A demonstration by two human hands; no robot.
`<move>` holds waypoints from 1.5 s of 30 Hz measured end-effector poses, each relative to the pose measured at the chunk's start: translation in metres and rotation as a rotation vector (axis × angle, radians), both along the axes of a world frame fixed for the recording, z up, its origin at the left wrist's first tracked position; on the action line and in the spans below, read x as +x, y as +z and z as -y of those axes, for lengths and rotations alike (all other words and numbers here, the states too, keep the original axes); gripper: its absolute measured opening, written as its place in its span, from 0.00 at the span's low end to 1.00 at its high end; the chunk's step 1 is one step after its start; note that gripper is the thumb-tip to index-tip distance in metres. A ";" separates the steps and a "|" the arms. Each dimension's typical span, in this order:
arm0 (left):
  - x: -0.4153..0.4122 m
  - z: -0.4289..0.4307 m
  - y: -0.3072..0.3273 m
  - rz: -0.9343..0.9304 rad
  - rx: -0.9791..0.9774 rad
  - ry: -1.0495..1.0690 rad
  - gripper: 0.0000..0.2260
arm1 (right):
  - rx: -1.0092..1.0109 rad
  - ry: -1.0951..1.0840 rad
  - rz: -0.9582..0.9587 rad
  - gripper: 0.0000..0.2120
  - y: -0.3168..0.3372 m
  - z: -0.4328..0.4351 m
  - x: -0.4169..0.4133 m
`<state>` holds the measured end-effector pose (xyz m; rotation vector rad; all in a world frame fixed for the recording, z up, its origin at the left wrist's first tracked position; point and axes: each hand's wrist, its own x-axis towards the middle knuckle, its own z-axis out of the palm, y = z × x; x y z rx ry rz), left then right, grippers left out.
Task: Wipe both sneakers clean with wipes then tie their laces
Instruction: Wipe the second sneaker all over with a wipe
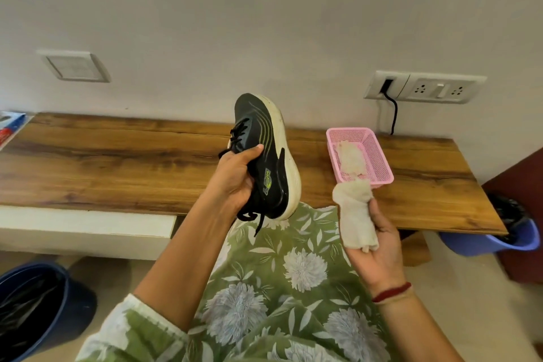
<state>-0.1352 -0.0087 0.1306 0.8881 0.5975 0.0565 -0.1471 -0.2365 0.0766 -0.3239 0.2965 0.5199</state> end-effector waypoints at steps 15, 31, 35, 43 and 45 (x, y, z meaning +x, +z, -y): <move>0.056 0.042 -0.063 -0.153 0.940 -0.318 0.13 | -0.134 0.128 -0.296 0.44 -0.068 0.010 -0.018; 0.087 0.051 -0.084 -0.200 0.887 -0.346 0.16 | -0.041 0.170 -0.270 0.41 -0.076 0.010 -0.012; 0.117 0.058 -0.086 -0.224 0.865 -0.362 0.19 | -0.069 0.146 -0.276 0.39 -0.078 0.009 -0.007; 0.171 0.078 -0.106 -0.307 0.891 -0.451 0.23 | -0.148 0.139 -0.338 0.43 -0.076 0.007 0.003; 0.178 0.081 -0.113 -0.338 0.895 -0.458 0.24 | -0.200 0.149 -0.368 0.49 -0.078 0.007 0.002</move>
